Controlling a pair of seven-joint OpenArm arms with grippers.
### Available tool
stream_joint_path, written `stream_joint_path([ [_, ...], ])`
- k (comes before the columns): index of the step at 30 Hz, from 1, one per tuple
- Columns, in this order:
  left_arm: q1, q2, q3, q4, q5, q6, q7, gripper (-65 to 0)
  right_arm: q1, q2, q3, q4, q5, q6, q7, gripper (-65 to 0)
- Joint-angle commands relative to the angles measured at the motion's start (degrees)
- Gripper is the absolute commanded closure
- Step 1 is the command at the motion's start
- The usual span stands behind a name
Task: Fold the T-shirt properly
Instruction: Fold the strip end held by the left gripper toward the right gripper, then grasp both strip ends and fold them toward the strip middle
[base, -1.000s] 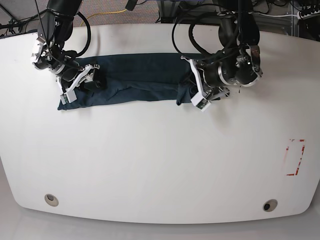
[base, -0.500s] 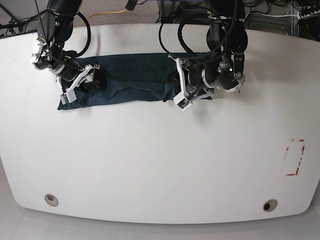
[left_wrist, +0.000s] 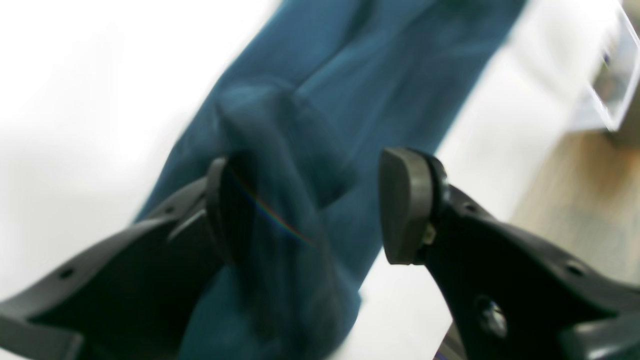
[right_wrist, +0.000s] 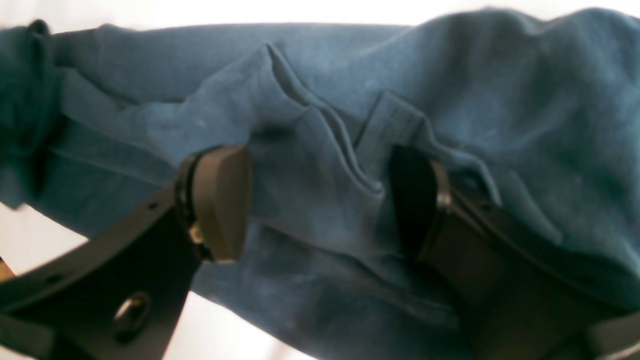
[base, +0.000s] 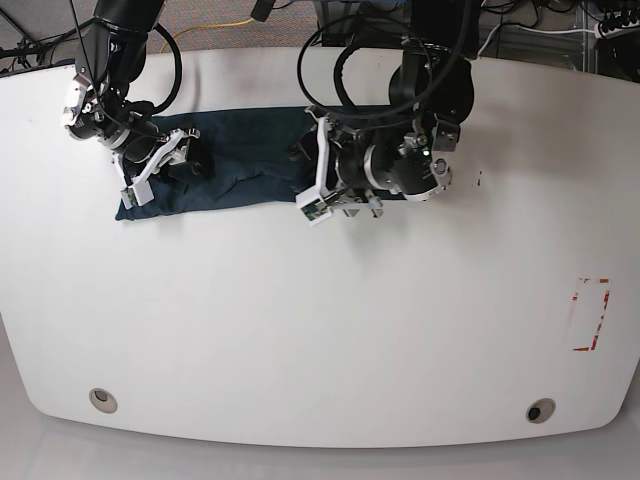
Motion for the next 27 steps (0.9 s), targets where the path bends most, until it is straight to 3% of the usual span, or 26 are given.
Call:
stream_joint_path([
  [1, -1.25, 0.51, 0.72, 4.17, -1.07, -0.08, -1.04, -36.0, 0.05, 0.27, -0.04, 0.43, -1.00, -0.16, -1.75, -42.2],
  [5, -1.25, 0.51, 0.28, 10.06, -0.98, -0.08, -0.95, -36.0, 0.05, 0.27, -0.04, 0.43, -1.00, -0.16, -1.75, -42.2],
  [10, -0.99, -0.10, -4.90, 11.38, -0.63, -0.08, -0.86, -36.0, 0.67, 0.27, -0.04, 0.52, -0.92, -0.16, -1.75, -42.2],
  [18, 3.14, -9.50, -9.03, 11.55, -0.89, -0.08, -0.86, -35.7, 1.72, 0.27, 0.22, 5.18, -0.83, -0.16, -2.28, -43.0],
  [20, 4.38, -11.88, -10.70, 11.38, -0.71, -0.08, -1.21, -32.8, 1.99, 0.27, 0.40, 7.91, -0.83, -0.16, -3.77, -43.1],
  [25, 6.66, -14.60, -12.81, 9.71, -0.63, -0.08, -1.30, -27.8, 3.83, -0.60, 4.00, 12.21, -0.48, -0.16, -6.85, -43.4],
  [27, 7.10, -15.30, -12.99, 9.27, -0.80, -0.08, -1.83, -27.5, 5.06, -1.31, 6.91, 12.30, 0.75, -0.16, -8.61, -46.9],
])
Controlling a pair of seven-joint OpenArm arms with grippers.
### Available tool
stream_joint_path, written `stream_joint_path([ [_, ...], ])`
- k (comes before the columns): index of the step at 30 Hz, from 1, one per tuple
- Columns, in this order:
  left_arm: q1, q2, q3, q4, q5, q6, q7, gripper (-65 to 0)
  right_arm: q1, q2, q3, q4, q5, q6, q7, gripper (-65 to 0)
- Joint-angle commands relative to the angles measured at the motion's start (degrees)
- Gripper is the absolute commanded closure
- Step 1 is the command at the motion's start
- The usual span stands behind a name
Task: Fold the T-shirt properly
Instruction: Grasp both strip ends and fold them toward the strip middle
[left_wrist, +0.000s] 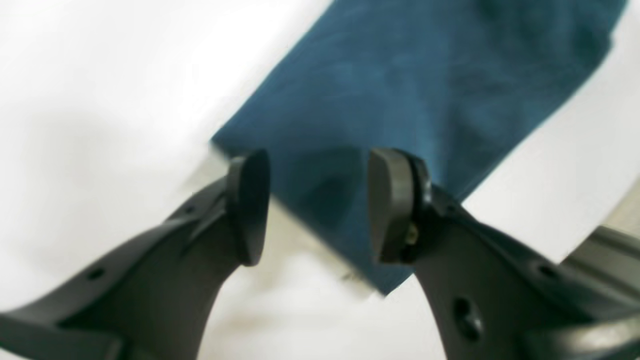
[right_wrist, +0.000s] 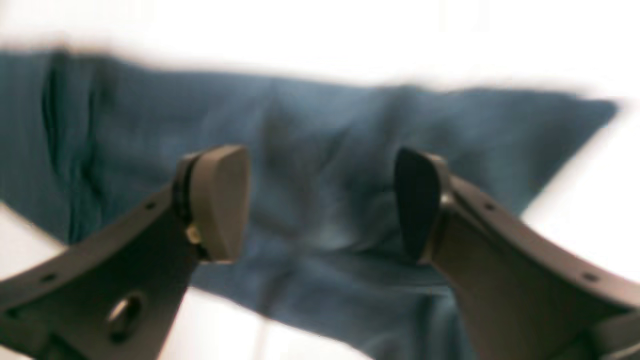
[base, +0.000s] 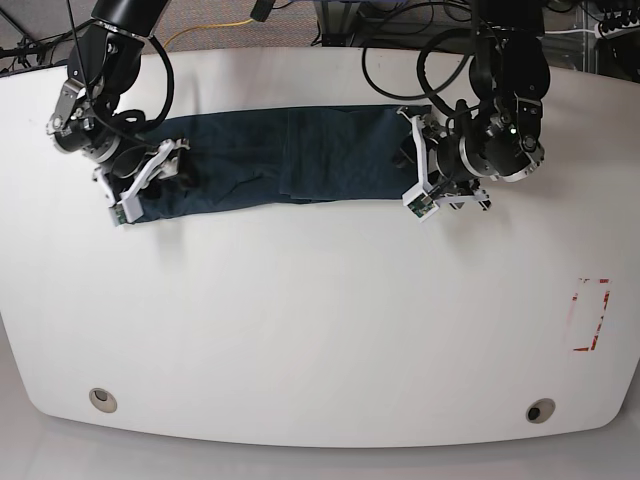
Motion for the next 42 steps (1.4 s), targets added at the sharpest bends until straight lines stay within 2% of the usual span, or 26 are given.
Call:
stream_joint_path([
  [1, 0.79, -0.71, -0.40, 0.11, -0.89, -0.08, -1.62, -27.4, 1.74, 0.09, 3.99, 1.15, 2.72, 0.12, -1.62, -50.3],
  [2, 1.67, -0.97, -0.58, -0.42, -0.80, -0.08, -2.32, -27.4, 2.62, 0.18, 6.45, 0.98, 2.81, 0.12, -2.76, -55.0],
  [5, 2.37, -1.06, -1.63, -3.59, -0.80, -0.08, -5.75, -27.4, 5.96, 0.79, 10.58, -2.98, 2.55, 0.12, -4.43, -63.4],
  [8, 2.63, -1.06, -2.34, -7.10, -0.80, -0.08, -7.94, -27.4, 8.60, 3.78, 13.22, -9.92, 2.64, 0.12, -5.05, -62.1],
  [13, 2.63, -1.06, -3.04, -9.21, -1.07, -0.08, -8.12, -27.4, 11.15, 8.62, 15.68, -21.79, 3.08, 0.12, -5.05, -57.5],
  [17, 2.55, -0.97, -3.04, -9.48, -1.07, -0.08, -8.12, -27.4, 11.15, 9.67, 15.86, -26.10, 3.16, 0.12, -4.79, -57.5],
  [20, 2.63, -0.79, -3.04, -9.12, -1.07, -0.08, -8.12, -27.4, 10.62, 8.62, 15.68, -26.10, 3.60, 0.12, -5.05, -57.2],
  [26, 2.28, -0.62, -3.04, -9.12, -1.07, -0.08, -8.03, -27.4, 7.28, 4.40, 12.78, -23.90, 6.94, 0.12, -4.96, -57.1],
  [31, 2.28, -0.62, -3.04, -8.95, -1.07, -0.08, -8.03, -27.4, 4.82, 0.62, 10.84, -19.33, 7.38, 0.12, -4.87, -56.9],
  [36, 2.37, -0.62, -3.04, -8.95, -0.80, -0.08, -8.03, -27.4, 4.38, -0.70, 10.84, -17.13, 7.03, 0.12, -4.87, -55.5],
  [39, 2.28, -0.62, -3.04, -9.21, -0.80, -0.08, -8.03, -27.4, 4.47, -0.61, 10.84, -17.13, 6.94, 0.12, -4.70, -40.4],
  [42, 2.28, -0.62, -3.04, -9.21, -0.80, -0.08, -8.03, -27.4, 4.64, -0.44, 10.84, -16.87, 6.94, 0.12, -3.91, -10.1],
])
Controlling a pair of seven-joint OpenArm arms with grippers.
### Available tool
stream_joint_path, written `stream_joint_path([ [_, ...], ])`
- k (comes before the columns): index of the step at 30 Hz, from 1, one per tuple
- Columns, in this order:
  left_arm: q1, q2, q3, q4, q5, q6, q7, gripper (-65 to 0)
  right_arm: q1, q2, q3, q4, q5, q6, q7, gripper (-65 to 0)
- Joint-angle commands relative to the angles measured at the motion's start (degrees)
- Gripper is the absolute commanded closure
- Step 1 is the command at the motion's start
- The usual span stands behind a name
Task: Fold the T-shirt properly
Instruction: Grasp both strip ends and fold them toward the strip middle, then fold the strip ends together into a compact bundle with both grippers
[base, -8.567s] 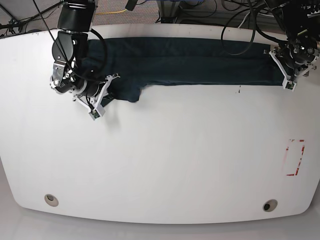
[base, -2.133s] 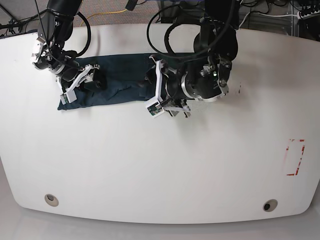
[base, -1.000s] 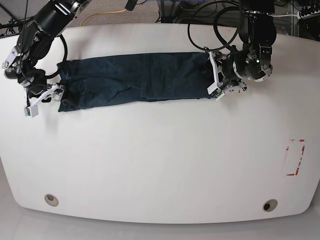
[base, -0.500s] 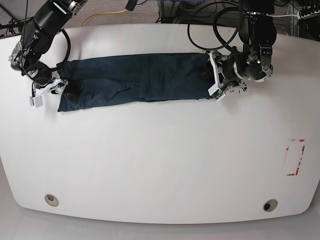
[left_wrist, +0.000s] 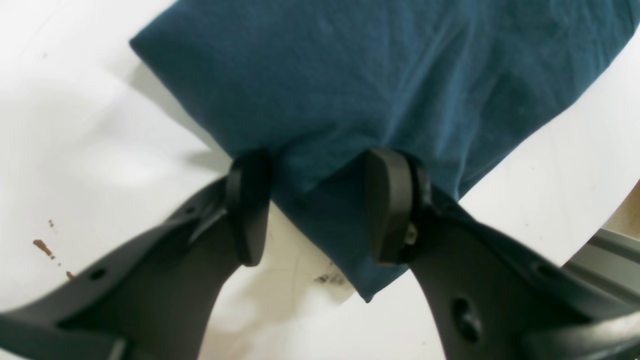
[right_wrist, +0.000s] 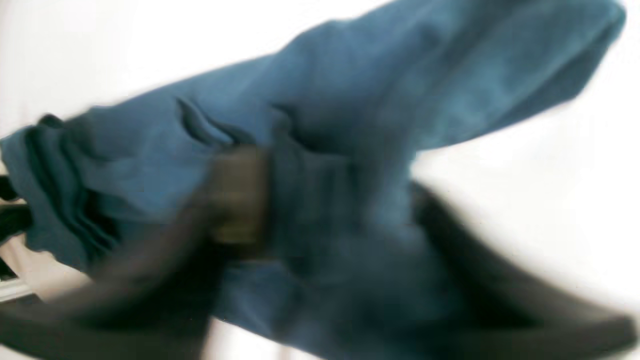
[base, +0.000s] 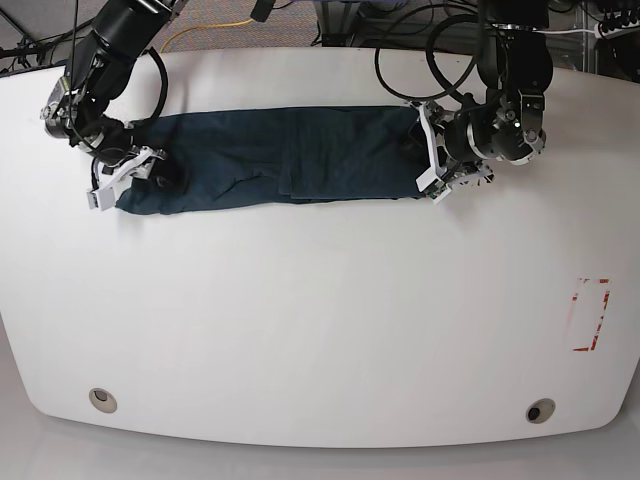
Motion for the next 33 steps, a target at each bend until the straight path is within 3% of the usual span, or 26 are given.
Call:
stream_joint_path([
  [1, -0.47, 0.04, 0.06, 0.62, -0.17, -0.08, -0.14, -27.4, 0.64, 0.83, 0.07, 1.16, 0.93, 0.10, 0.88, -1.7],
  [7, -0.74, 2.15, 0.33, -2.19, -0.08, -0.08, -0.23, -27.8, -0.15, 2.77, 0.07, 4.95, 0.93, 0.10, 0.88, 0.0],
  [12, -3.11, 3.20, 0.33, -7.02, -0.43, -0.08, -0.23, -27.8, -3.58, 2.85, 0.07, 16.02, 1.46, 0.10, 0.35, 0.0],
  [19, -5.22, 7.86, 0.33, -12.83, -0.08, -0.08, -1.55, -27.8, -5.07, 2.24, 0.16, 30.18, 1.55, 0.10, -6.33, 0.0],
  [23, -6.10, 9.09, 0.42, -16.34, -0.08, -0.08, -1.72, -27.8, -5.07, -1.37, -0.63, 33.52, 6.03, 0.10, -8.35, 0.0],
  [27, -6.80, 9.80, 0.42, -17.31, -0.08, -0.08, -1.72, -27.8, -7.00, -4.09, -6.17, 33.69, 10.69, 0.10, -8.35, 0.0],
  [33, -6.63, 9.71, 0.42, -17.40, -0.08, -0.08, -1.72, -27.8, -7.80, -12.09, -10.57, 33.52, 15.17, 0.10, -8.17, 0.0],
])
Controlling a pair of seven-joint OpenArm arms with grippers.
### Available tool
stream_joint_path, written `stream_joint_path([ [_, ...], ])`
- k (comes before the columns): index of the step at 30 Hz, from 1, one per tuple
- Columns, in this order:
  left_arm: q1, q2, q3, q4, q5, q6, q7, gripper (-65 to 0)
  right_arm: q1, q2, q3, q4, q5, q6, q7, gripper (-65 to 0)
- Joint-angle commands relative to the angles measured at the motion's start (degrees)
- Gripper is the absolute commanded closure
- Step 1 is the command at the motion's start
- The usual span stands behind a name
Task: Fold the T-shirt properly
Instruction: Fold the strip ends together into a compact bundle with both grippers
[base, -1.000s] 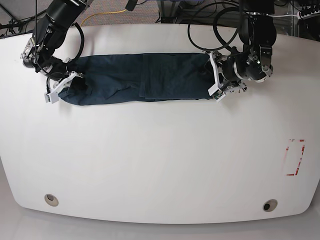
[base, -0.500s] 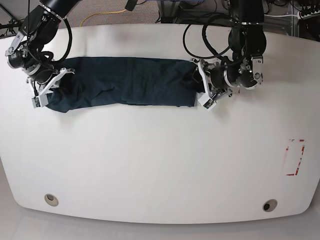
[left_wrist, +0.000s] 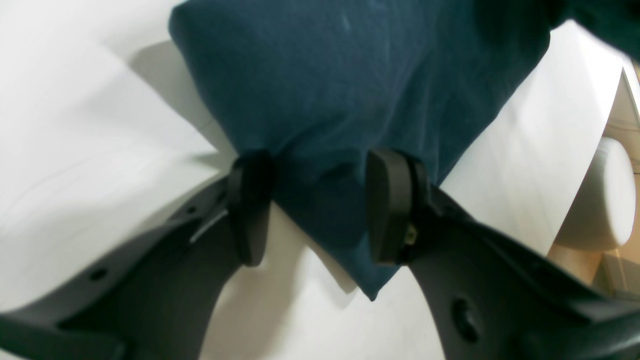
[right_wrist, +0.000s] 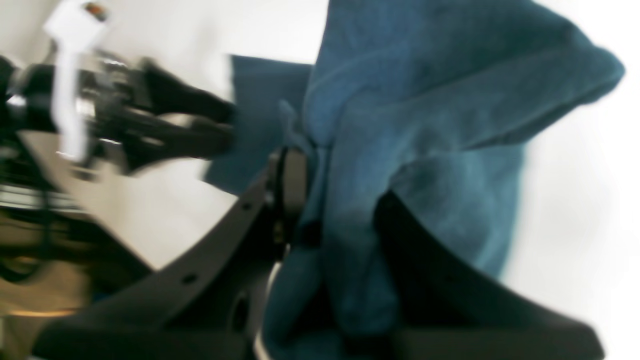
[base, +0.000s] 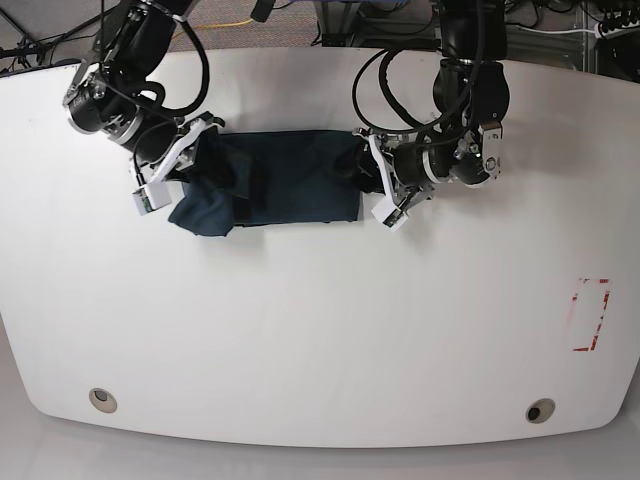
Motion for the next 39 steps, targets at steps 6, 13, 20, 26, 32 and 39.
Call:
stream_joint_path([
  [6, 0.63, -0.15, 0.07, -0.06, 4.20, 0.69, 4.31, -27.5, 1.26, -5.49, -5.98, 0.84, -0.47, 0.10, 5.36, 0.0],
  [13, 0.63, -0.15, -0.02, -0.06, 4.20, 0.69, 4.31, -27.5, 1.87, -4.79, -16.36, -4.26, -6.71, 0.10, 14.06, -2.7],
  [20, 0.63, -0.24, -0.02, -0.06, 4.20, 0.69, 4.31, -27.8, 2.22, -3.38, -23.30, -10.24, -15.86, 0.10, 19.33, -43.1],
  [26, 0.63, -0.24, -0.29, 0.02, 3.68, 0.69, 4.31, -27.8, 2.05, -3.29, -26.12, -9.80, -16.73, 0.10, 19.68, -60.7],
  [32, 1.07, -0.06, -3.01, 5.30, 1.30, 0.69, 4.31, -27.5, -0.50, -3.29, -26.29, -1.62, -16.82, 0.10, 19.68, -60.4],
  [39, 3.62, -0.24, -11.28, 15.14, -7.93, 0.69, 4.40, -27.5, -0.50, -3.29, -27.26, -2.24, -17.09, 0.10, 19.68, -60.4],
])
